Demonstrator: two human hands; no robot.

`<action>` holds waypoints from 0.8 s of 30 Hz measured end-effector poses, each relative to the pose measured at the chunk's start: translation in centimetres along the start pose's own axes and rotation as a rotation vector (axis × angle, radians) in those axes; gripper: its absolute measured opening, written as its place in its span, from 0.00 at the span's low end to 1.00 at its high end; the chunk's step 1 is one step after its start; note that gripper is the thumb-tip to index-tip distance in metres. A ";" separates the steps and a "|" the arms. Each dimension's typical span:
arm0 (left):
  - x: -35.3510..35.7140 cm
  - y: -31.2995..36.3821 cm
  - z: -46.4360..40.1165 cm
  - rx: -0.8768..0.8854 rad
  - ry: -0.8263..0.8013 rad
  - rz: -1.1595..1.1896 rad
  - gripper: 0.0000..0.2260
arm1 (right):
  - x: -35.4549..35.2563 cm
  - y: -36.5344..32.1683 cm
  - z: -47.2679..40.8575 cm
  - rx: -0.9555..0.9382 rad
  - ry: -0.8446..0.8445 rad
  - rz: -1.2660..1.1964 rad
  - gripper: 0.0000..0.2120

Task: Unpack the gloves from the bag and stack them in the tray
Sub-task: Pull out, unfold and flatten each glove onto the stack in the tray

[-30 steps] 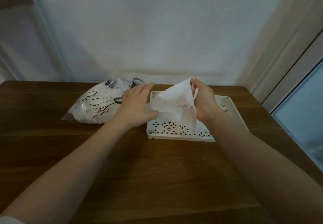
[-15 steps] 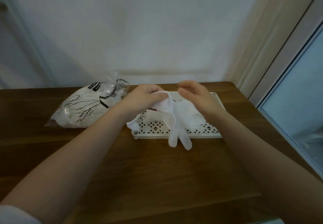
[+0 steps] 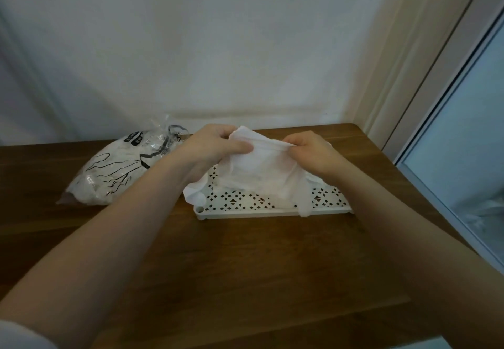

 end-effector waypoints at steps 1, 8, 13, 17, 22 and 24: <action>0.0 -0.1 -0.2 -0.023 0.003 0.071 0.06 | -0.4 0.6 -0.2 0.031 -0.009 -0.050 0.14; 0.9 -1.3 -1.6 -0.130 0.103 0.316 0.07 | -3.4 4.1 -0.4 0.249 -0.201 -0.298 0.06; 1.0 -2.8 -3.0 -0.146 0.108 0.100 0.11 | -4.2 5.7 -0.6 0.332 -0.320 -0.634 0.07; 1.2 -4.0 -3.9 -0.164 0.089 -0.433 0.06 | -3.4 7.3 -2.6 0.339 -0.274 0.079 0.14; 0.7 -5.4 -5.8 -0.125 0.165 -0.740 0.10 | -0.8 8.3 -5.3 0.215 -0.192 0.366 0.20; 0.5 -5.6 -6.4 -0.076 0.190 -0.854 0.11 | -0.3 8.4 -5.9 0.142 -0.135 0.430 0.20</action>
Point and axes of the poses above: each hand's wrist, its own z-axis away from the middle knuckle, its own x-axis out of the palm, y = z × x, the point moved 1 cm from there along -z, towards the middle knuckle, and after that the axes turned 5 degrees about z, right-handed, at the moved point
